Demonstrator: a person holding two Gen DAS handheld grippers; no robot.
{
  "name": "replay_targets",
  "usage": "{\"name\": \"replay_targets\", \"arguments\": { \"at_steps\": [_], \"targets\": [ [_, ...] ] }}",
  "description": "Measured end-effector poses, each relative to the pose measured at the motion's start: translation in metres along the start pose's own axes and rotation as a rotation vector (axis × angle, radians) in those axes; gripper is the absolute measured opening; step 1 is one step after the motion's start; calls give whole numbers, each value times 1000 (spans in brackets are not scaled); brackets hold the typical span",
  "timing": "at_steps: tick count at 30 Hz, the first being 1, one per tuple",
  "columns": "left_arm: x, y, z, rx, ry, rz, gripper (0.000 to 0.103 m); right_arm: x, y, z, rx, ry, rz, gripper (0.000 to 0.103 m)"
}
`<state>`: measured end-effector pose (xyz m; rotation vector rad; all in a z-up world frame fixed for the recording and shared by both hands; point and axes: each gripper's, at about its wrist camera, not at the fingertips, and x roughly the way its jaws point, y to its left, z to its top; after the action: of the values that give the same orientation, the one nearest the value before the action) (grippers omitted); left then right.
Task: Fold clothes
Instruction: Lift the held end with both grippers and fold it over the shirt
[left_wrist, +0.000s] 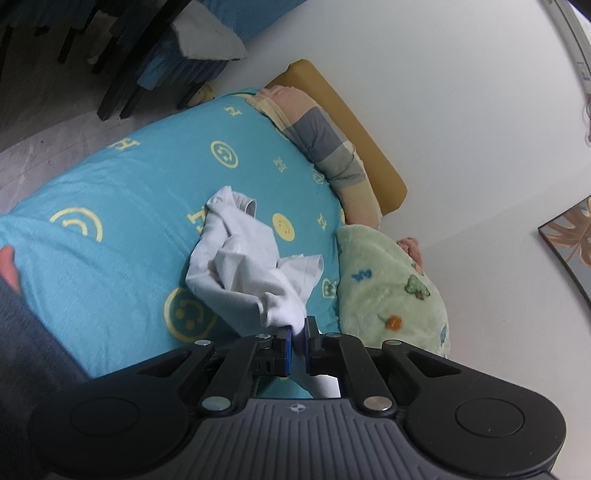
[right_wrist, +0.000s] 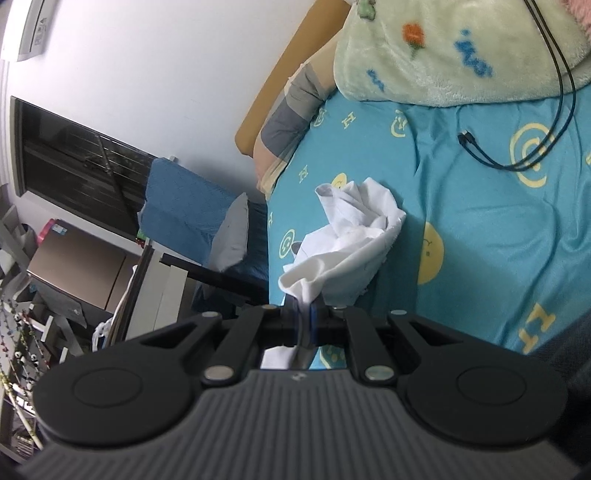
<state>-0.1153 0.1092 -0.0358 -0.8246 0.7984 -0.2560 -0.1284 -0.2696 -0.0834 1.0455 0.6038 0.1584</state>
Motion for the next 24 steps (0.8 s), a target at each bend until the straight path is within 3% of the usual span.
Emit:
{"name": "replay_targets", "arguments": {
  "at_steps": [8, 15, 19, 24],
  "targets": [
    [53, -19, 50, -20, -4, 43, 7, 47, 14, 40, 14, -5, -28, 10],
    [156, -31, 114, 62, -13, 182, 7, 139, 17, 82, -12, 2, -107, 10],
    [205, -14, 130, 77, -16, 206, 7, 190, -2, 98, -19, 22, -131, 11],
    [242, 14, 136, 96, -15, 211, 8, 227, -30, 103, -50, 75, -94, 12]
  ]
}}
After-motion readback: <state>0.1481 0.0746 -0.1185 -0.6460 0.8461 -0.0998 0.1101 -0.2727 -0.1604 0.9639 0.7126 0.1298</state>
